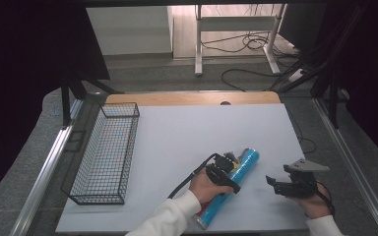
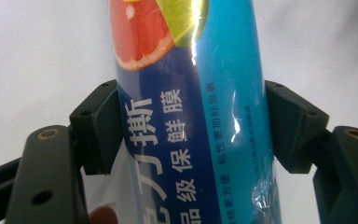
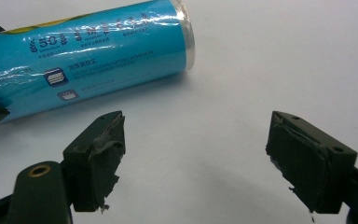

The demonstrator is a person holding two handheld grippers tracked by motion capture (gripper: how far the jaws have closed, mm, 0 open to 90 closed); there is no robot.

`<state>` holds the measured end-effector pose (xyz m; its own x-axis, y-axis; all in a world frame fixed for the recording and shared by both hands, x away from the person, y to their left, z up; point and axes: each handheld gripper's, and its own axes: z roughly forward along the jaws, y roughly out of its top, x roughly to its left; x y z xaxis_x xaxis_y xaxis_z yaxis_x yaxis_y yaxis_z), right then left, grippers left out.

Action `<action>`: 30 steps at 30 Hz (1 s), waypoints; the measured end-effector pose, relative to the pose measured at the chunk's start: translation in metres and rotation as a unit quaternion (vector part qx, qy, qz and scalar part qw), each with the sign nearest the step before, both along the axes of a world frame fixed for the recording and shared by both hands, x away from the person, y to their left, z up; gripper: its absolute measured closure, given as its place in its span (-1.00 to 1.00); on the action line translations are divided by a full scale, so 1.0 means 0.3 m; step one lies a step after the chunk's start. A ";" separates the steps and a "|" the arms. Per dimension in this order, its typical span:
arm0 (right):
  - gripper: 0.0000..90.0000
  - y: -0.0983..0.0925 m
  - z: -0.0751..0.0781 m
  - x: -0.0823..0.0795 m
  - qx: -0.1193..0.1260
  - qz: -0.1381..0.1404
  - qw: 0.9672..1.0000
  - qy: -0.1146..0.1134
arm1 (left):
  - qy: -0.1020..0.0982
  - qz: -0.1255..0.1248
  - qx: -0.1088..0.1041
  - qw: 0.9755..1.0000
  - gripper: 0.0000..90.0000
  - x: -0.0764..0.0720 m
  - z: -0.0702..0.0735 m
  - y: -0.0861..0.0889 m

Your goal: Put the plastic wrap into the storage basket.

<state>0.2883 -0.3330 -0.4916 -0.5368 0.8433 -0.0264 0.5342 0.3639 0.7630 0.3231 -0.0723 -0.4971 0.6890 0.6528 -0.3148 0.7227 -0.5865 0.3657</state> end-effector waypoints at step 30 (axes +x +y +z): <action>-0.55 -0.008 0.003 0.001 -0.008 -0.009 1.000 -0.005 | 0.046 0.016 -0.075 0.996 -0.30 0.080 0.129 0.195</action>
